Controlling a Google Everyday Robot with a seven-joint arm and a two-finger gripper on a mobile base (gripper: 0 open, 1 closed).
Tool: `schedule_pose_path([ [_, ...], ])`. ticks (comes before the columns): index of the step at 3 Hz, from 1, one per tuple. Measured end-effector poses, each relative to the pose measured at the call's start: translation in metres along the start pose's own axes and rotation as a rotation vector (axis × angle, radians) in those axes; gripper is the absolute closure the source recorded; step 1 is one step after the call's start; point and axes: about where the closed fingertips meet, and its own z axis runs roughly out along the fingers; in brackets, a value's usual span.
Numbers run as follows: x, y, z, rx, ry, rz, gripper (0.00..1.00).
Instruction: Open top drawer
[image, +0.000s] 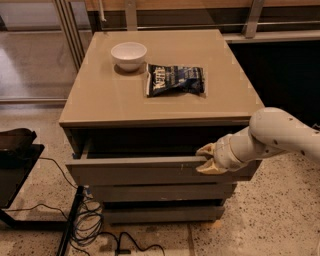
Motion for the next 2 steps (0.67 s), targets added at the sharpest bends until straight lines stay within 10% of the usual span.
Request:
schedule_pose_path([
  [2,0.0019,0.0145,-0.0004,0.006,-0.002,0.013,0.81],
])
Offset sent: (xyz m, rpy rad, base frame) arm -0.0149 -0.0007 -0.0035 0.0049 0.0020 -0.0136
